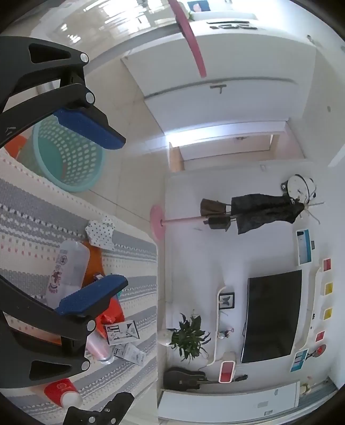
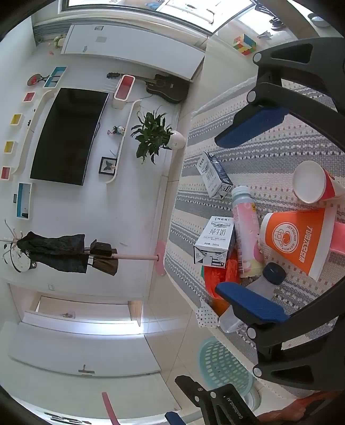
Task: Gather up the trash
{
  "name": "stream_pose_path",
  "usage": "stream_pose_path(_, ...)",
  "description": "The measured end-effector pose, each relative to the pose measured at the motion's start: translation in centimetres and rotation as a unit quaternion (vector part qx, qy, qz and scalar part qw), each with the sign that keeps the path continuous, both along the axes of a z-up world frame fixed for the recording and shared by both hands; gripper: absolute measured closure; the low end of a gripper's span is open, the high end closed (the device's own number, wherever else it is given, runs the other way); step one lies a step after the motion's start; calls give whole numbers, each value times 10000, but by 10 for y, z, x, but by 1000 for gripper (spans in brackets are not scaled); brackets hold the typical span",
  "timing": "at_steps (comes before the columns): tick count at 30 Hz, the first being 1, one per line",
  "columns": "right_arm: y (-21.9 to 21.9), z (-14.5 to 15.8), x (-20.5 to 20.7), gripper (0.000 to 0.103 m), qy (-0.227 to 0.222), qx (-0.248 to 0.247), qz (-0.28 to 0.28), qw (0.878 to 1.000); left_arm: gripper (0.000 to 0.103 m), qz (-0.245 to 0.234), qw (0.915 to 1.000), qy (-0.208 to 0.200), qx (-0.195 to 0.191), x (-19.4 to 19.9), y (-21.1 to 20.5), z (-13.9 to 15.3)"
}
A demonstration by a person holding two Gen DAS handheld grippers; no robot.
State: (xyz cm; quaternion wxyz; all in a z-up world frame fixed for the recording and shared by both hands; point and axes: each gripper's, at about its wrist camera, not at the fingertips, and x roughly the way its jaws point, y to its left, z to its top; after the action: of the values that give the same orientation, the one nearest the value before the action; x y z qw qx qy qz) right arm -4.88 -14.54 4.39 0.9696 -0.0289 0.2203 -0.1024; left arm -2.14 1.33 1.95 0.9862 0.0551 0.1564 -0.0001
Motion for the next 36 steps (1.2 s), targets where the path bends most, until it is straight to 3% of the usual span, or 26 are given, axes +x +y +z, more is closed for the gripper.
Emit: stream_pose_path(36, 2, 1, 0, 8, 54, -47, -62, 10000, 10, -43, 9996, 183, -197, 6, 6, -4)
